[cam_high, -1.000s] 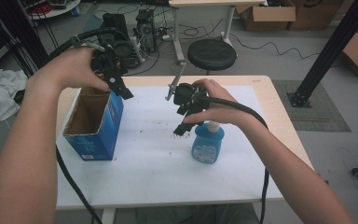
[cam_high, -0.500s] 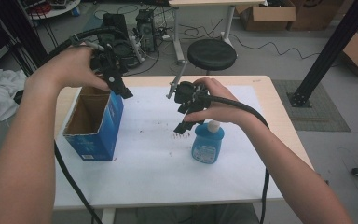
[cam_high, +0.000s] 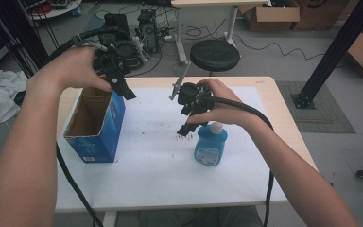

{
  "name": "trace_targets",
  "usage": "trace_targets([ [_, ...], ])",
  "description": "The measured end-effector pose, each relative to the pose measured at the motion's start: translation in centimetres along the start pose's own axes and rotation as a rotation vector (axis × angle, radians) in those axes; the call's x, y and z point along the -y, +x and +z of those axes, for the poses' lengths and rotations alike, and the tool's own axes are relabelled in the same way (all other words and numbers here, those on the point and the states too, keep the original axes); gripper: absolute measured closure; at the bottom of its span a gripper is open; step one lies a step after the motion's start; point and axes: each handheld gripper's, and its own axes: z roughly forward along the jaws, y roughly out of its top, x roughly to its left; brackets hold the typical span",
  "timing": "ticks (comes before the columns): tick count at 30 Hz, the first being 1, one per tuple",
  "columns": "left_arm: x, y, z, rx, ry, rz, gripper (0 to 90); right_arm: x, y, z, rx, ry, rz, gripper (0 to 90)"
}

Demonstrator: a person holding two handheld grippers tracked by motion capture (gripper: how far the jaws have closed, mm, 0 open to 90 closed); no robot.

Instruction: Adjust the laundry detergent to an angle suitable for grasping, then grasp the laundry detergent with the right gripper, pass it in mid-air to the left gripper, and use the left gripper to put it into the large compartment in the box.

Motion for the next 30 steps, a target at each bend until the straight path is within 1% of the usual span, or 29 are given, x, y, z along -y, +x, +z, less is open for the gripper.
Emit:
trace_targets([
  [4, 0.0, -0.1, 0.0, -0.001, 0.002, 0.001, 15.1, 0.0, 0.0, 0.1, -0.004, -0.003, -0.009, 21.1],
  [5, 0.0, -0.1, 0.0, -0.001, 0.004, 0.001, 15.1, 0.0, 0.0, 0.0, -0.002, -0.003, 0.0, 21.1],
  [11, -0.1, -0.4, -0.2, 0.0, 0.002, 0.003, 15.1, 0.2, 0.2, -0.3, -0.002, -0.02, -0.005, 21.1],
  [12, -0.1, -0.4, -0.2, 0.0, 0.002, 0.003, 15.0, 0.3, 0.3, -0.4, -0.002, -0.018, 0.002, 21.1],
  [16, -0.2, -0.5, -0.2, -0.002, 0.003, 0.006, 15.1, 0.5, 0.3, -0.6, 0.0, -0.026, 0.002, 20.9],
  [17, -0.2, -0.4, -0.2, -0.001, 0.001, 0.008, 15.1, 0.8, 0.3, -0.8, -0.01, -0.036, 0.001, 21.0],
  [18, -0.2, -0.4, -0.2, -0.001, 0.001, 0.008, 15.1, 0.8, 0.3, -0.8, -0.01, -0.036, 0.001, 21.0],
  [19, -0.3, -0.4, -0.2, 0.0, 0.002, 0.01, 15.1, 1.0, 0.2, -1.3, -0.003, -0.05, 0.004, 20.6],
  [21, -0.3, -0.4, -0.2, -0.001, 0.001, 0.014, 15.1, 1.1, 0.2, -1.5, -0.001, -0.058, 0.006, 20.3],
  [22, -0.3, -0.5, -0.2, -0.002, -0.001, 0.016, 15.1, 1.3, 0.1, -2.0, 0.004, -0.071, 0.01, 20.0],
  [24, -0.3, -0.5, -0.2, -0.001, 0.003, 0.018, 15.1, 1.5, 0.2, -2.2, 0.005, -0.081, 0.012, 20.0],
  [27, -0.2, -0.6, -0.2, -0.004, 0.001, 0.014, 15.1, 2.4, 0.0, -3.2, 0.013, -0.113, 0.02, 20.1],
  [28, -0.2, -0.6, -0.2, -0.004, 0.001, 0.014, 15.1, 2.4, 0.0, -3.2, 0.013, -0.113, 0.02, 20.1],
  [30, -0.3, -0.6, -0.2, -0.004, 0.0, 0.017, 15.1, 3.1, 0.0, -3.7, 0.023, -0.129, 0.03, 19.8],
])
